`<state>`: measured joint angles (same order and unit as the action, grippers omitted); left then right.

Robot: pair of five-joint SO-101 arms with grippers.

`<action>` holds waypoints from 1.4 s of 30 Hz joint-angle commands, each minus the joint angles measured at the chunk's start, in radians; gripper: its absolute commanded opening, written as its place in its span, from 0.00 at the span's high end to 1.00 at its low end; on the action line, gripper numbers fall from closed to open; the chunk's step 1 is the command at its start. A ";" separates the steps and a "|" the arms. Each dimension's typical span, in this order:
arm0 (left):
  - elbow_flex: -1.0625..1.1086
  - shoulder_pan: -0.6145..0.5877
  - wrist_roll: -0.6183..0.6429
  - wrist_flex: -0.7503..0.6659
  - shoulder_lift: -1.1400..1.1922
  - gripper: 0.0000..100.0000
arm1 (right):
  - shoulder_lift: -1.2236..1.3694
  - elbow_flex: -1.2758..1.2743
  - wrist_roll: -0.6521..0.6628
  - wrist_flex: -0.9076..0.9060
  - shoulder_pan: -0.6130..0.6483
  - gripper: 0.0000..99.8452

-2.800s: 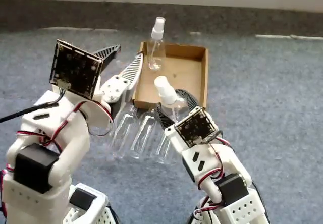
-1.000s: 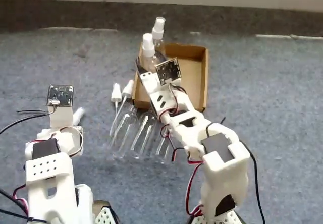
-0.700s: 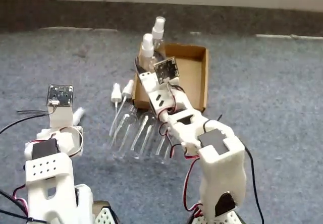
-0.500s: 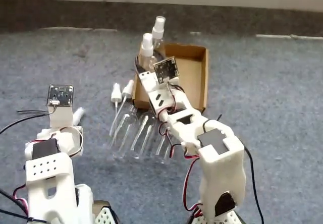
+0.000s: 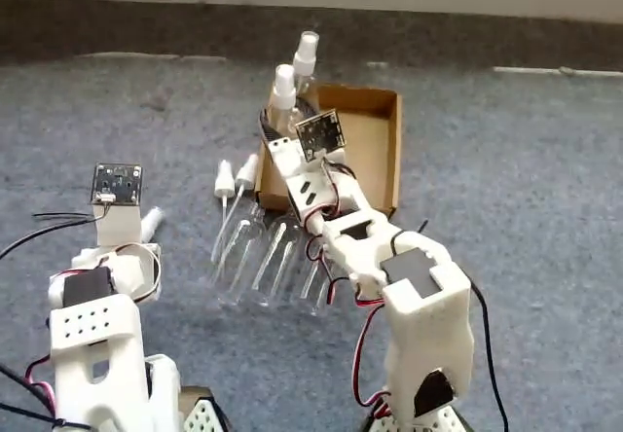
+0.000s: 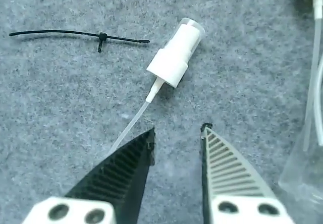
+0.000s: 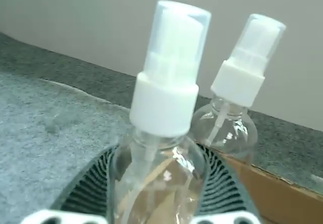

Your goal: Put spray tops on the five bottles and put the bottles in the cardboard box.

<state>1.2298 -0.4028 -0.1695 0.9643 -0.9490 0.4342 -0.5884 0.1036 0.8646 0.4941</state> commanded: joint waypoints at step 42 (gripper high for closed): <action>-0.002 0.022 -0.011 -0.014 -0.008 0.85 | -0.024 0.004 0.043 0.021 0.004 0.88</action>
<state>1.2298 -0.4028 -0.1726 0.9643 -0.9490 0.4342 -0.5930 0.1128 0.8646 0.4941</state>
